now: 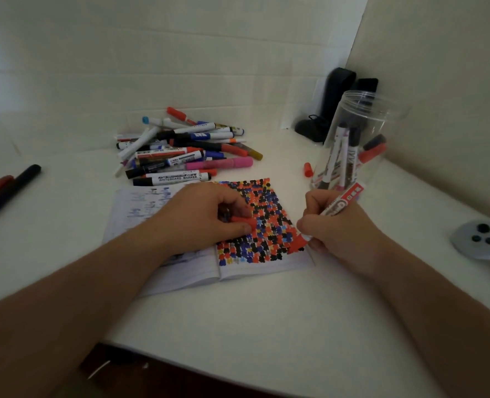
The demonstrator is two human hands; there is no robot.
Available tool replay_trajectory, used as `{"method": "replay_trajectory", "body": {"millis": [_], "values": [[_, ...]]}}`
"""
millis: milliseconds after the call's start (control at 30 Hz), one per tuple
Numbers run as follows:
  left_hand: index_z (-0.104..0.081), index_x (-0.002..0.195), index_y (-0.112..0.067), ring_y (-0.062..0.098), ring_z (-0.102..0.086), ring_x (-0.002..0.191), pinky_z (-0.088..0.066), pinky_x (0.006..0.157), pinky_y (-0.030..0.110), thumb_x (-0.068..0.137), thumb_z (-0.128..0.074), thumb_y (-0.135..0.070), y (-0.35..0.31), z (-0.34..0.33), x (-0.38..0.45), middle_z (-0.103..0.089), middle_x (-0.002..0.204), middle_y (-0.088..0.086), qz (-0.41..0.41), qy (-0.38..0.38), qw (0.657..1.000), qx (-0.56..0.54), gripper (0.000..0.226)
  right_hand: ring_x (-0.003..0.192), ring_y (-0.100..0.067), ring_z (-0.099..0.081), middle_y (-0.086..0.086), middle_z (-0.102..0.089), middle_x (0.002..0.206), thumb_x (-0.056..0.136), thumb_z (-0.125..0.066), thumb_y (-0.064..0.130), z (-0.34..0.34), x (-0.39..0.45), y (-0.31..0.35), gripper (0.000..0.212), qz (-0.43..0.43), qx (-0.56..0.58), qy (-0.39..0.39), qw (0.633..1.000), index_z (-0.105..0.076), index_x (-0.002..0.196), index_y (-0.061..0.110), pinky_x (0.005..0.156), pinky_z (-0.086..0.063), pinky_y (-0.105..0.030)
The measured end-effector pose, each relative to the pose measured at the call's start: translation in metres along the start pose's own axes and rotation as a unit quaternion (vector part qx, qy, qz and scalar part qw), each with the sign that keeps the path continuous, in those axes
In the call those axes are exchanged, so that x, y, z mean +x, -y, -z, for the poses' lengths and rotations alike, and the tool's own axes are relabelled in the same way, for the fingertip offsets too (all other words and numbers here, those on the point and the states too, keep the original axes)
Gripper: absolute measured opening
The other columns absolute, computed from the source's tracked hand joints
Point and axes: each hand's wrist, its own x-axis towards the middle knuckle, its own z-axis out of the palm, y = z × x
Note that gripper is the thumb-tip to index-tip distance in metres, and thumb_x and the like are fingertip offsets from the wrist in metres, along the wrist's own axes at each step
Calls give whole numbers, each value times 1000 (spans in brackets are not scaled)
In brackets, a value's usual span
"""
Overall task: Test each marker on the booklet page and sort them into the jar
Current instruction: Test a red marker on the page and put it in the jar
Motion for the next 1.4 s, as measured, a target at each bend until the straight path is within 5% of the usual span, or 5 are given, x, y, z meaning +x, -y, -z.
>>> {"method": "replay_trajectory", "body": {"millis": [433, 867, 1067, 1267, 1400], "values": [[-76, 95, -40, -11, -65, 91, -56, 87, 25, 77, -83, -53, -1, 0, 1, -73, 91, -26, 5, 2, 1000, 4, 24, 44, -17, -44, -11, -48, 51, 68, -67, 12, -2, -1, 2, 26, 15, -59, 2, 998, -45, 56, 14, 42, -36, -20], [-76, 95, -42, -12, -63, 92, -51, 83, 16, 77, -82, -55, 1, 0, 1, -72, 91, -28, 0, 4, 1000, 7, 23, 43, -15, -46, -6, -50, 50, 82, -72, -3, -1, -1, 0, 38, 9, -56, 15, 998, -45, 59, 10, 43, -38, -20], [-76, 94, -42, -13, -62, 92, -48, 80, 13, 78, -82, -53, 0, 0, 1, -72, 90, -29, -2, 4, 1000, 3, 21, 42, -9, -36, 0, -42, 48, 68, -64, 10, -4, -3, 6, 30, 16, -56, 10, 998, -39, 54, 20, 44, -33, -15], [-75, 95, -42, -12, -63, 93, -50, 82, 15, 77, -83, -54, 1, 0, 0, -72, 91, -27, 1, 0, 1000, 8, 23, 46, -18, -44, -9, -48, 52, 82, -69, -7, -1, -2, 1, 41, 21, -57, 2, 998, -43, 58, 13, 43, -36, -18], [-76, 96, -41, -13, -62, 94, -49, 82, 13, 78, -82, -55, 1, 0, 0, -72, 92, -28, -2, 3, 1000, 12, 23, 43, -14, -45, -8, -50, 51, 80, -71, 0, -2, -3, 2, 39, 14, -71, 9, 997, -44, 57, 15, 44, -37, -18]]}}
